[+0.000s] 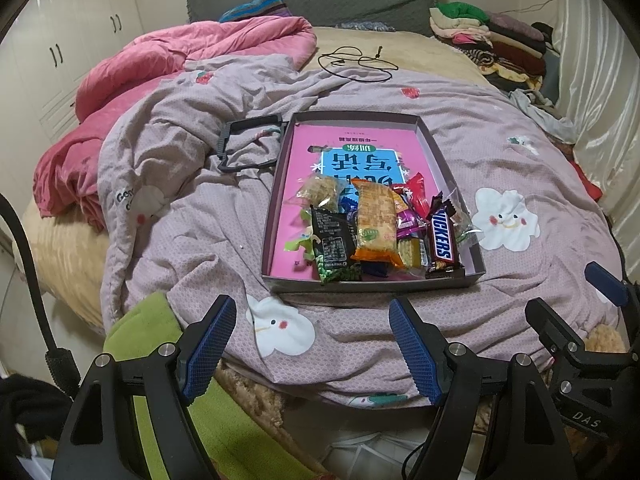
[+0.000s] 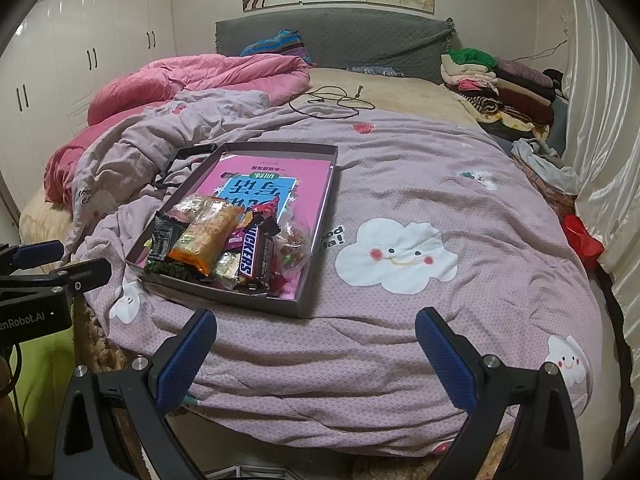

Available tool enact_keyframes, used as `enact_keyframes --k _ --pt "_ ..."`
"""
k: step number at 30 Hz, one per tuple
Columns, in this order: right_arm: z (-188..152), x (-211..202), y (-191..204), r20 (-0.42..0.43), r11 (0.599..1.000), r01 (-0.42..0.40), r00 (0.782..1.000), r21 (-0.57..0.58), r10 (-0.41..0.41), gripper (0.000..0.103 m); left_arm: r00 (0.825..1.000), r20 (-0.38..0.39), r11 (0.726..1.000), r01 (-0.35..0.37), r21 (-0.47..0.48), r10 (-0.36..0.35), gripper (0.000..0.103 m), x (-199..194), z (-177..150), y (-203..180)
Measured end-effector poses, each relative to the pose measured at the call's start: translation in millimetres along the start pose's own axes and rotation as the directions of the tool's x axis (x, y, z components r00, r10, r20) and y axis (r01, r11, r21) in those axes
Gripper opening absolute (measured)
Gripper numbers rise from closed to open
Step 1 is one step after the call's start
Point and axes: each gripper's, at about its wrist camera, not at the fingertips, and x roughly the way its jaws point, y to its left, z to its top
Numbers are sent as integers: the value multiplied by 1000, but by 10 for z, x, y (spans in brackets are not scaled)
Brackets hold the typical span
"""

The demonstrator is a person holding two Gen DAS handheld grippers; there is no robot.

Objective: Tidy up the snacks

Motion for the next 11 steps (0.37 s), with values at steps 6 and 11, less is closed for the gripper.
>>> enact_keyframes --k 6,11 --pt "0 6 0 -1 1000 2 1000 -1 -2 100 1000 5 1000 4 -9 -4 80 -5 2 7" --pt "-3 12 2 -4 1000 1 1000 -2 -1 100 1000 6 1000 -3 -14 3 80 -7 3 15"
